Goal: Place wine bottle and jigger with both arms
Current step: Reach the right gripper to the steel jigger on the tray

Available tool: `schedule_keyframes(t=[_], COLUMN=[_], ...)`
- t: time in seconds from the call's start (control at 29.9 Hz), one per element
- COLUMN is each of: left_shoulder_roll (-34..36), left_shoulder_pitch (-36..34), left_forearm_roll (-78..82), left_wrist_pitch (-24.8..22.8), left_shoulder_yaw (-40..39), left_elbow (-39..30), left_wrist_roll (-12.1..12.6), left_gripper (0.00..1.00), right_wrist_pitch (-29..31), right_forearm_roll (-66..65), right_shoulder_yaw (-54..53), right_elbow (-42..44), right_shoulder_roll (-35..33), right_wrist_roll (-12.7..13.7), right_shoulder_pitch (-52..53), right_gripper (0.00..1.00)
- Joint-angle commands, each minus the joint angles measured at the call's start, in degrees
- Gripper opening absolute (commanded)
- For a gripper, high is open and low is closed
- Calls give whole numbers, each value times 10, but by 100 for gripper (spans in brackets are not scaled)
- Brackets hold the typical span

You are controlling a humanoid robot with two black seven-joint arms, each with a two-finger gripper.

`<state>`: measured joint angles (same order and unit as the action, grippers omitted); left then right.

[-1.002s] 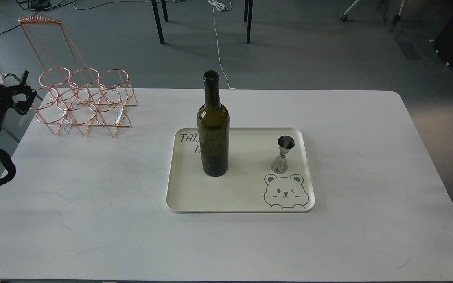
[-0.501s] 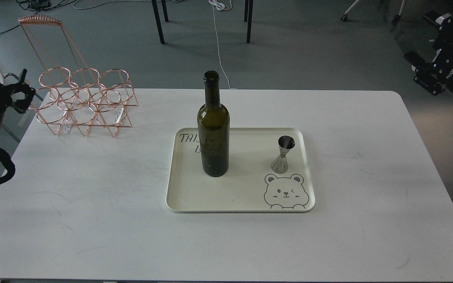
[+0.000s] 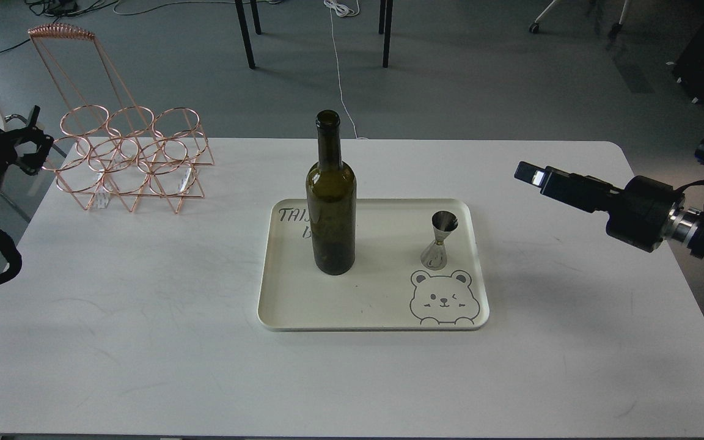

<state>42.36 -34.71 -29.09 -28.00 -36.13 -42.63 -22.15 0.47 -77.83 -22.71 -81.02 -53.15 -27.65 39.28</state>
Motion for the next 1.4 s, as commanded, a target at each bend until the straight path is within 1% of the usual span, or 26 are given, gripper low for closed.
schedule_keyframes(t=[0.0,0.07,0.2,0.3,0.43,0.53,0.57,1.04,1.2,1.3,1.37], left_shoulder_roll=[1,2,3,1,2,3,3,-3,-2,-3,-4], left_shoulder_pitch=[0,0,1,3,3,3,4,11,11,11,12], left_forearm_roll=[0,0,0,0,0,1,1,7,7,8,8], left_wrist_pitch=[0,0,0,0,0,0,0,0,0,0,0], left_shoulder_yaw=[0,0,1,1,1,1,2,3,3,3,3], left_elbow=[0,2,4,7,8,10,10,10,11,12,23], left_wrist_roll=[0,0,0,0,0,1,1,-1,-1,-1,-1], left_gripper=[98,98,98,98,98,98,98,98,99,99,98], right_wrist_pitch=[-76,-113,-143,-147,-147,-147,-147,-149,-148,-149,-149], right_forearm_roll=[-97,-138,-207,-221,-242,-255,-256,-256,-256,-256,-256], right_shoulder_yaw=[55,84,92,94,98,99,99,96,97,99,99], right_elbow=[13,29,90,127,168,201,211,249,255,270,281], right_shoulder_roll=[34,52,96,139,193,231,238,246,247,259,265], right_wrist_roll=[0,1,1,1,1,1,1,5,5,5,5], right_shoulder_pitch=[-5,-5,-3,-2,-1,2,2,6,17,23,26], right_gripper=[98,98,98,96,91,84,83,82,73,66,64])
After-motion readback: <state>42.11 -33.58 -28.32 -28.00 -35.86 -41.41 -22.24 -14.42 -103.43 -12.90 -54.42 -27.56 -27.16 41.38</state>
